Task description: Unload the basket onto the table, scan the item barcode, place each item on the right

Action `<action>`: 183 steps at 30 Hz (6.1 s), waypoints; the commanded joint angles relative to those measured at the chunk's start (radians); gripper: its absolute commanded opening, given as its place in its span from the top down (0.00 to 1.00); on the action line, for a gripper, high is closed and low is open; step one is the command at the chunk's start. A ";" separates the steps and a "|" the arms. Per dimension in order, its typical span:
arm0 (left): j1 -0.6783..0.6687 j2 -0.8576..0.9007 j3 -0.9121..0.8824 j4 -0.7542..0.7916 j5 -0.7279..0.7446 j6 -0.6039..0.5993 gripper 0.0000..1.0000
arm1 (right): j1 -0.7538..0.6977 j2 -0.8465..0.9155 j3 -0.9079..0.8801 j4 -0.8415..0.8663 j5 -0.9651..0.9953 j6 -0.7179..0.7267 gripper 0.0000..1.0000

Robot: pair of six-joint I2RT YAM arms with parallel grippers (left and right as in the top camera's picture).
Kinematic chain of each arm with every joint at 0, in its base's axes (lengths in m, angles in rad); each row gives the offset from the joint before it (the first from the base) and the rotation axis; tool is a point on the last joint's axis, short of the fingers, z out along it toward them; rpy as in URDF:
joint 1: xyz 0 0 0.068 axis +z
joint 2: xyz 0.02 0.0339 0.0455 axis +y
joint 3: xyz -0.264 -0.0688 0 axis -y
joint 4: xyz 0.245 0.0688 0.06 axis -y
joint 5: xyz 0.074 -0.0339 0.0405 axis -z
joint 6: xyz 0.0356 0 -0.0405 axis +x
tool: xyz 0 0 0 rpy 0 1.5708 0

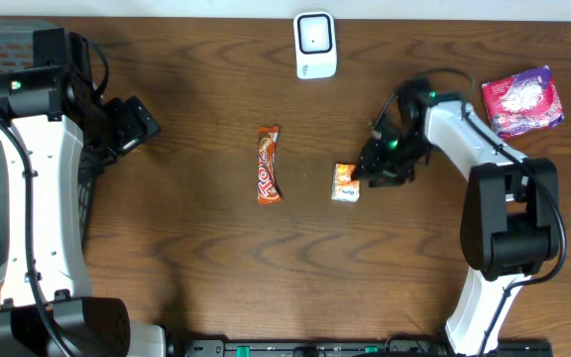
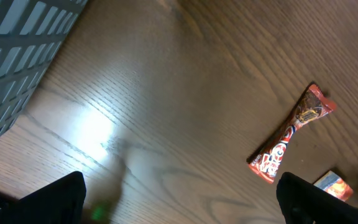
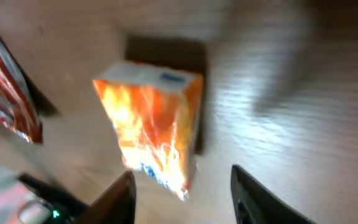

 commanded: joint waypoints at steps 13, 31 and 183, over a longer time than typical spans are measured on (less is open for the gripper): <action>0.002 0.006 -0.005 -0.003 -0.013 -0.001 0.02 | 0.273 0.000 0.229 -0.167 0.550 0.134 0.56; 0.002 0.006 -0.005 -0.003 -0.013 -0.001 0.02 | 0.602 0.001 0.228 -0.049 0.827 0.240 0.09; 0.002 0.006 -0.005 -0.003 -0.013 -0.001 0.02 | -0.133 -0.060 -0.019 0.063 0.095 -0.047 0.62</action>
